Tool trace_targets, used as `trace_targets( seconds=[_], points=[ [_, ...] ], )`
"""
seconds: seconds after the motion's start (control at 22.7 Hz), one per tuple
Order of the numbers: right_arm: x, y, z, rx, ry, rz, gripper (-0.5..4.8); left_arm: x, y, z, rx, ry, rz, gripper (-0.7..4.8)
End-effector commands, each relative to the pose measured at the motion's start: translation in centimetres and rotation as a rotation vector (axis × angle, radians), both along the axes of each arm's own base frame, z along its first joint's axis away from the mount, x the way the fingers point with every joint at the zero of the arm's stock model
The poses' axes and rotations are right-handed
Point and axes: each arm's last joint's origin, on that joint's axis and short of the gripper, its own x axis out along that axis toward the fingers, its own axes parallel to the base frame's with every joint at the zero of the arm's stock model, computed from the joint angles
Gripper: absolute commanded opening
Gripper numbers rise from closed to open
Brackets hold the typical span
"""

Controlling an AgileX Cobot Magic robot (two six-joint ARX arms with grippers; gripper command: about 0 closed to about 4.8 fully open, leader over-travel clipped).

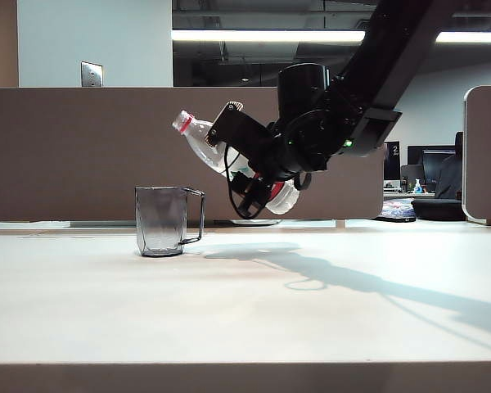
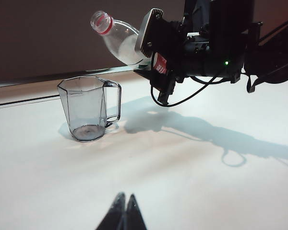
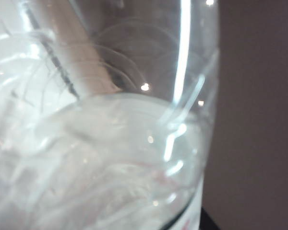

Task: Pick up the mineral water bottle on the table and pour water into the mug until it's half full.

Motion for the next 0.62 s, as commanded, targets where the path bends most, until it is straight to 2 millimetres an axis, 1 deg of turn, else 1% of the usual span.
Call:
trace_targets(
  seconds=[0.04, 0.26, 0.48, 0.62],
  points=[
    [0.3, -0.2, 1.6, -0.023, -0.094, 0.023, 3.14, 0.0, 0.0, 0.2, -0.006, -0.012, -0.004, -0.05],
    [0.5, -0.1, 1.3, -0.093, -0.119, 0.034, 3.14, 0.0, 0.0, 0.2, -0.006, -0.012, -0.004, -0.05],
    [1.8, 0.5, 0.8, -0.131, -0.129, 0.014, 3.14, 0.0, 0.0, 0.2, -0.006, -0.012, -0.004, -0.05],
    [2.4, 0.8, 1.1, -0.141, -0.121, 0.008, 3.14, 0.0, 0.0, 0.2, -0.006, -0.012, -0.004, -0.05]
  ],
)
